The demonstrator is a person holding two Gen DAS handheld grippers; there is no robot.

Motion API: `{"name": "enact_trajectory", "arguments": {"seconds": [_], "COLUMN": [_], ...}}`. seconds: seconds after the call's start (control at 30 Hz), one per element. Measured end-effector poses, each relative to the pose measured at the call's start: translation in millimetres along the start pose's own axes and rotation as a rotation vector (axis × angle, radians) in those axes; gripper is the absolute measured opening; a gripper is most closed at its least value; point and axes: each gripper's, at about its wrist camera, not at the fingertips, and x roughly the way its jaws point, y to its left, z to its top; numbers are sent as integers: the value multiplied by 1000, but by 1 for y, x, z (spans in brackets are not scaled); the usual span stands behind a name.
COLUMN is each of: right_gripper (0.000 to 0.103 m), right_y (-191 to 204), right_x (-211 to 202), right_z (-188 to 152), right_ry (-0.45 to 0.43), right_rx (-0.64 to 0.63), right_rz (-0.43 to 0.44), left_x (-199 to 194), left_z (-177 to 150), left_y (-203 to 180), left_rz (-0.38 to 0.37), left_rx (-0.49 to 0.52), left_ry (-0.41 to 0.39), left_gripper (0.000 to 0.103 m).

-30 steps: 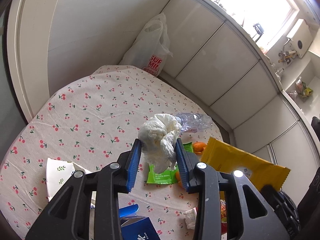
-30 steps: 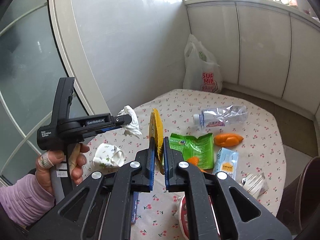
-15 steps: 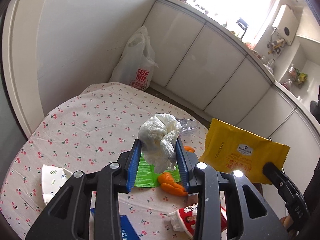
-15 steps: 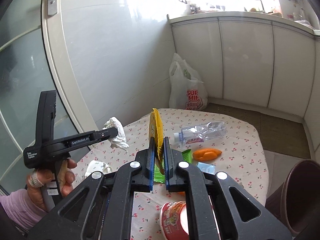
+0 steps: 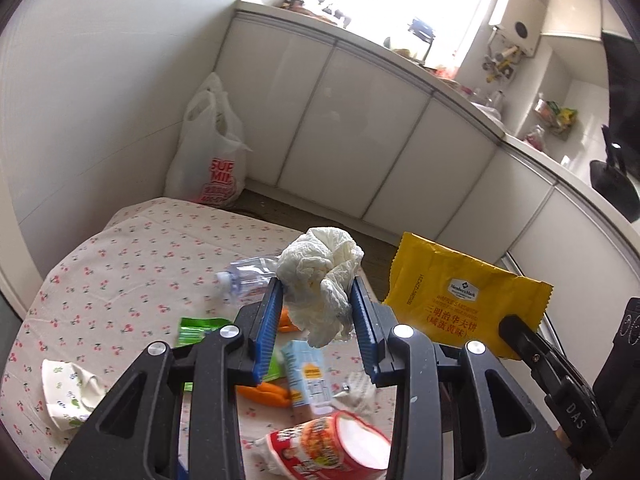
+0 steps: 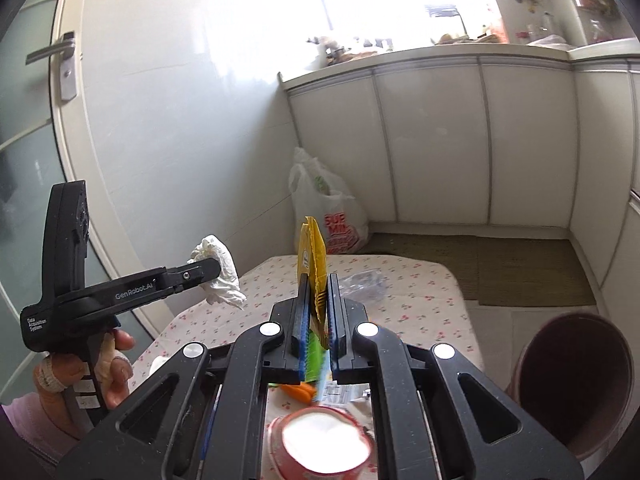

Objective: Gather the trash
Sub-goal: 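Carry the tissue and yellow packet over the brown bin with both tools, then open both tools to drop the tissue and packet into the bin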

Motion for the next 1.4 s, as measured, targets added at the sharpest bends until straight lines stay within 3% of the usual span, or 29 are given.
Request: {"name": "enact_trajectory", "arguments": {"seconds": [0.4,0.7,1.0,1.07,1.13,1.3,1.4], "right_gripper": [7,7,10,27,77,96,96], "right_y": [-85,-155,-232,-242,-251,-266,-274], "right_x": [-48,-75,-77,-77,-83,-94,-102], "right_z": [-5,-13,-37,-43,-50,-56,-60], "right_ry": [-90,-126,-53,-31,-36,-64,-80], "right_rx": [107,258,483,518,564,642,681], "right_rz": [-218,-369,-538,-575,-615,-695,-742], "left_x": [38,66,100,108,114,131,143], "left_z": [-15,-37,-59,-66,-72,-87,-93], "left_y": [-107,-174,-229,-242,-250,-269,-280], "left_rz": [-129,-207,-268,-276,-280,-286,-287], "left_rx": [122,181,234,256,273,306,321], "left_ry": [55,119,202,221,233,273,297], "left_gripper": [36,36,36,36,36,36,36]}}
